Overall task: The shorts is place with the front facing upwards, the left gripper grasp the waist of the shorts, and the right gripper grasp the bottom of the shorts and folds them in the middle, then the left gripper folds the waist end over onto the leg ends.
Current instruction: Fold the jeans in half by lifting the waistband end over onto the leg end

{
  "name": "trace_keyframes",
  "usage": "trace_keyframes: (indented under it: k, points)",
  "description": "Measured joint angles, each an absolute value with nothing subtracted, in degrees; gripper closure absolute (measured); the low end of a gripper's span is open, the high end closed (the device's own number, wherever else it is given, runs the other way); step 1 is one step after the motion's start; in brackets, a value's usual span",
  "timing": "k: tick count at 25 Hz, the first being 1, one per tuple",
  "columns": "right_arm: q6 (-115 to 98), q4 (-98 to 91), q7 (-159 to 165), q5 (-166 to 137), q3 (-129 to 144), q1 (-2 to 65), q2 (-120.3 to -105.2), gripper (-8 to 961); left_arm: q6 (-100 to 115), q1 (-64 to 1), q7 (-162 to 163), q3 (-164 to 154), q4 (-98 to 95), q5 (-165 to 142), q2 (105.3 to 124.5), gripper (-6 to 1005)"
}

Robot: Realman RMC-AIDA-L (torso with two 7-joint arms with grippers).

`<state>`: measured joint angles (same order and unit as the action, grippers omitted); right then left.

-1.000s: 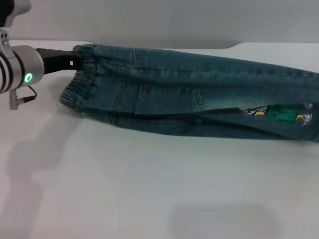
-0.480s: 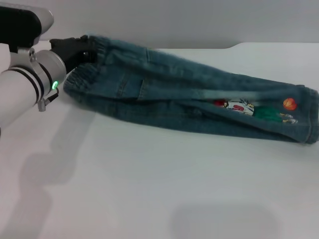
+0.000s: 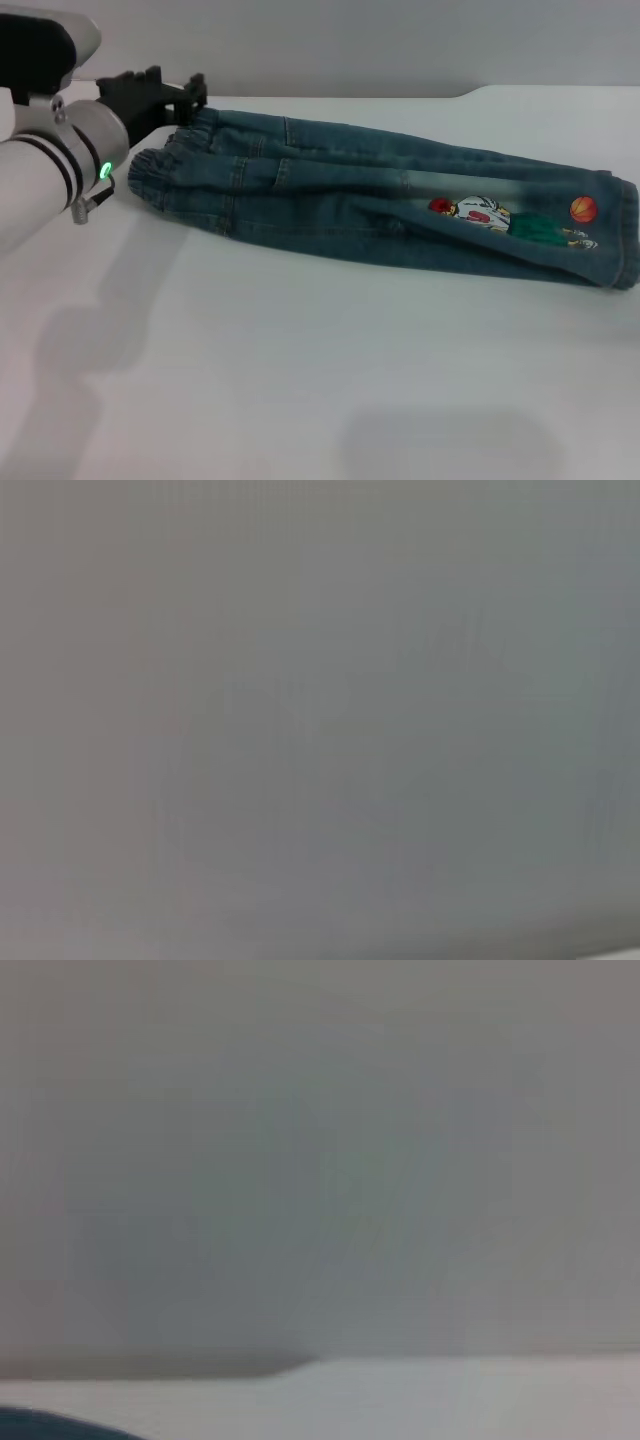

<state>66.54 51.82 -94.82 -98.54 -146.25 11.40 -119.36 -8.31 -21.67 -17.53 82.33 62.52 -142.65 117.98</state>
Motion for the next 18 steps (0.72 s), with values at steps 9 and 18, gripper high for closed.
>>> trace_keyframes:
  k: [9,18]
  points:
    - [65.8,46.3,-119.1,-85.7,-145.3,10.5,-119.66,337,-23.1,-20.8,-18.0,85.7,70.5,-143.1,117.95,336]
    - [63.7,35.0,-157.8,-64.7,-143.4,11.5,-119.79,552,-26.5,-19.8,-18.0,86.3,73.7,-143.8,117.95,154]
